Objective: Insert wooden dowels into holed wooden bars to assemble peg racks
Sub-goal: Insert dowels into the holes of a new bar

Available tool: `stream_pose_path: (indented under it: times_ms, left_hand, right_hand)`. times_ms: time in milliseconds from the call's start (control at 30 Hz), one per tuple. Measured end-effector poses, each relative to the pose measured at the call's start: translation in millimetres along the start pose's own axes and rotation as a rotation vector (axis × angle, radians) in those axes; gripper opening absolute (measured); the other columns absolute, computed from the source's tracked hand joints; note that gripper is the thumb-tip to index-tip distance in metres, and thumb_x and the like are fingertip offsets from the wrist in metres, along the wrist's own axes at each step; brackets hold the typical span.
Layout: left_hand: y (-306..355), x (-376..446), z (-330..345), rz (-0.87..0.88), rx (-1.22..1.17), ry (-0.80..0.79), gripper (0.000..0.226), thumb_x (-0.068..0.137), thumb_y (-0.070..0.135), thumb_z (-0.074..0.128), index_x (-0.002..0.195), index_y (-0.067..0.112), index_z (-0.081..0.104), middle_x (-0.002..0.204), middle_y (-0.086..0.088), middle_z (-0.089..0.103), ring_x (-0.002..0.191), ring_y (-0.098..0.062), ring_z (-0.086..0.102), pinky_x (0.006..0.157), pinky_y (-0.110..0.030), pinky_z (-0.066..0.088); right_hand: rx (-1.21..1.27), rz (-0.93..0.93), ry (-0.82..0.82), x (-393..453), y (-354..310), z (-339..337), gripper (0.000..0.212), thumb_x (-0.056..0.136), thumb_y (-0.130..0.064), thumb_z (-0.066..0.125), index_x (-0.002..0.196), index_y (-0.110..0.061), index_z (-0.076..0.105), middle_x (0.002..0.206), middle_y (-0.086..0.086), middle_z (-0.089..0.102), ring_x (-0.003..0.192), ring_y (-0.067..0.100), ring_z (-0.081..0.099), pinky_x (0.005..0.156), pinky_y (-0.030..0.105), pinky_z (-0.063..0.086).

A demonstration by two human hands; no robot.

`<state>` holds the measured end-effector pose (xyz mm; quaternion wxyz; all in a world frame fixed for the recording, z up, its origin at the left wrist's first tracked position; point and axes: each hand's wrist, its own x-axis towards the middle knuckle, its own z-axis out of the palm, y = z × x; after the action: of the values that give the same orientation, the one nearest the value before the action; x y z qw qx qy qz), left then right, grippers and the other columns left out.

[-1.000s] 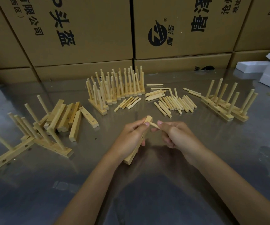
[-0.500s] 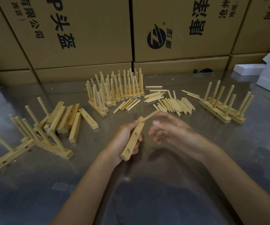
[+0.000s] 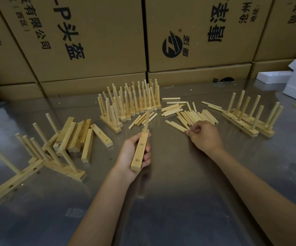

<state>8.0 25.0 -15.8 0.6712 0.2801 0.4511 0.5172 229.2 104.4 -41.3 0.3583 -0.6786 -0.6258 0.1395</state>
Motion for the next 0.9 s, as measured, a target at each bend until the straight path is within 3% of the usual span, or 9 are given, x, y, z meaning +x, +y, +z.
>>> stream_pose_path:
  times_ms: [133, 233, 333, 467, 633, 800, 900]
  left_hand:
    - [1, 0, 0, 0.001, -0.042, 0.019, 0.036, 0.105, 0.029, 0.039, 0.124, 0.005, 0.058, 0.057, -0.002, 0.045, 0.037, -0.011, 0.037, 0.031, -0.017, 0.028]
    - [1, 0, -1, -0.001, -0.051, 0.036, 0.034, 0.106, 0.029, 0.038, 0.121, 0.006, 0.058, 0.057, -0.002, 0.045, 0.038, -0.011, 0.037, 0.032, -0.017, 0.029]
    - [1, 0, -1, -0.002, -0.047, 0.050, 0.032, 0.105, 0.030, 0.040, 0.116, 0.008, 0.060, 0.057, -0.002, 0.046, 0.038, -0.010, 0.038, 0.032, -0.018, 0.031]
    - [-1, 1, 1, 0.003, -0.024, 0.069, 0.031, 0.105, 0.031, 0.041, 0.115, 0.008, 0.059, 0.057, -0.002, 0.046, 0.038, -0.010, 0.039, 0.032, -0.017, 0.032]
    - [-4, 3, 6, 0.016, 0.042, 0.086, 0.029, 0.106, 0.033, 0.040, 0.111, 0.009, 0.055, 0.051, -0.001, 0.047, 0.036, -0.010, 0.040, 0.032, -0.018, 0.032]
    - [-7, 6, 8, 0.013, 0.144, 0.124, 0.031, 0.105, 0.037, 0.042, 0.097, 0.011, 0.058, 0.052, -0.001, 0.047, 0.036, -0.010, 0.041, 0.033, -0.018, 0.034]
    - [-9, 8, 8, 0.016, 0.181, 0.146, 0.033, 0.105, 0.040, 0.043, 0.096, 0.012, 0.059, 0.052, -0.001, 0.049, 0.037, -0.011, 0.043, 0.035, -0.017, 0.035]
  right_hand:
    - [0.106, 0.086, 0.094, -14, 4, -5, 0.015, 0.087, -0.027, 0.071, 0.073, -0.023, 0.067, 0.074, -0.002, 0.068, 0.062, 0.005, 0.058, 0.054, 0.019, 0.040]
    - [0.250, 0.070, 0.165, -22, -1, -16, 0.011, 0.087, -0.022, 0.070, 0.077, -0.024, 0.066, 0.078, -0.007, 0.066, 0.074, 0.006, 0.060, 0.068, 0.027, 0.051]
    - [0.528, 0.054, 0.185, -31, -19, -26, 0.014, 0.087, -0.012, 0.067, 0.079, -0.022, 0.063, 0.086, 0.004, 0.070, 0.087, 0.021, 0.068, 0.081, 0.038, 0.054]
    - [0.849, -0.018, 0.084, -54, -48, -35, 0.011, 0.092, -0.003, 0.064, 0.086, -0.011, 0.060, 0.073, 0.007, 0.072, 0.063, 0.008, 0.069, 0.056, 0.017, 0.049]
    - [0.829, -0.197, -0.112, -79, -69, -34, 0.004, 0.093, 0.000, 0.061, 0.094, -0.004, 0.060, 0.072, 0.010, 0.072, 0.062, 0.009, 0.067, 0.058, 0.016, 0.049]
    - [0.661, -0.332, -0.116, -89, -73, -28, 0.009, 0.093, -0.007, 0.064, 0.092, -0.016, 0.062, 0.073, -0.003, 0.071, 0.074, 0.013, 0.069, 0.071, 0.035, 0.057]
    - [0.659, -0.333, -0.139, -89, -71, -27, 0.010, 0.092, -0.008, 0.065, 0.094, -0.018, 0.066, 0.075, -0.005, 0.071, 0.075, 0.010, 0.068, 0.072, 0.030, 0.057]
